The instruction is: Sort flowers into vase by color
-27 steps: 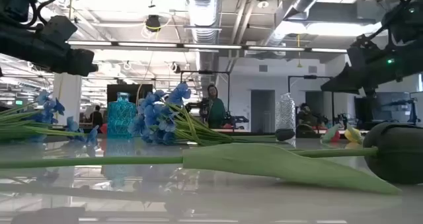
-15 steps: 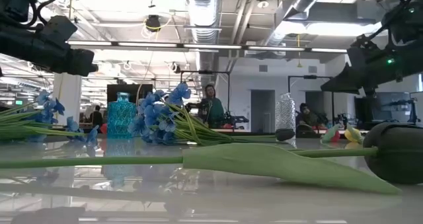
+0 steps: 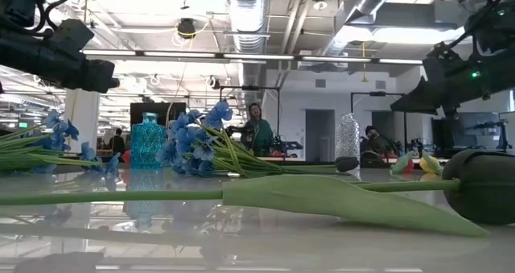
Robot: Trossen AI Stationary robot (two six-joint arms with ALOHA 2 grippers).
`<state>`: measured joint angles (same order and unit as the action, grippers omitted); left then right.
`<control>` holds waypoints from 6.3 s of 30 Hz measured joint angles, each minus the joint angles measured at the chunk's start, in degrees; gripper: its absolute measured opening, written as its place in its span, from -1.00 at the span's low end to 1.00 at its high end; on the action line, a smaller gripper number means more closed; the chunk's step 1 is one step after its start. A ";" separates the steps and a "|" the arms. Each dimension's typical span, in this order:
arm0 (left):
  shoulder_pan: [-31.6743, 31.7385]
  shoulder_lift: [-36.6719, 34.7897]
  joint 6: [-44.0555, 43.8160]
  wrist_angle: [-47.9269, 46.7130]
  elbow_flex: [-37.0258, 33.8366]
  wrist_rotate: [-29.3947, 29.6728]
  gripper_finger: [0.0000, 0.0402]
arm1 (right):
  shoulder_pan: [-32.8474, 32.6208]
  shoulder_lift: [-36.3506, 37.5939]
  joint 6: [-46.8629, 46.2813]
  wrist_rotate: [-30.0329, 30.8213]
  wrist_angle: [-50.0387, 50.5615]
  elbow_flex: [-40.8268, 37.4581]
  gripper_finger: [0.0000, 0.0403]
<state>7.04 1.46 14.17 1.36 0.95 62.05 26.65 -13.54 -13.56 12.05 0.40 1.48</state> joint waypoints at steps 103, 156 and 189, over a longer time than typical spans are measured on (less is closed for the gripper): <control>0.01 0.01 -18.54 0.64 -0.01 -4.34 -1.00 | -22.02 -47.27 5.34 -12.17 -10.42 33.42 -0.81; 0.01 0.01 -21.99 1.08 -0.02 -7.55 -1.00 | -25.92 -103.49 24.21 -11.80 33.29 77.12 -0.81; -0.01 0.01 -16.90 1.49 0.07 -13.45 -1.00 | -15.58 -123.18 5.21 -17.93 -64.45 96.21 -0.85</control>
<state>7.03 1.48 -2.72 2.85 1.02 48.60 11.08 -136.71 -8.36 -5.87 -64.05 97.69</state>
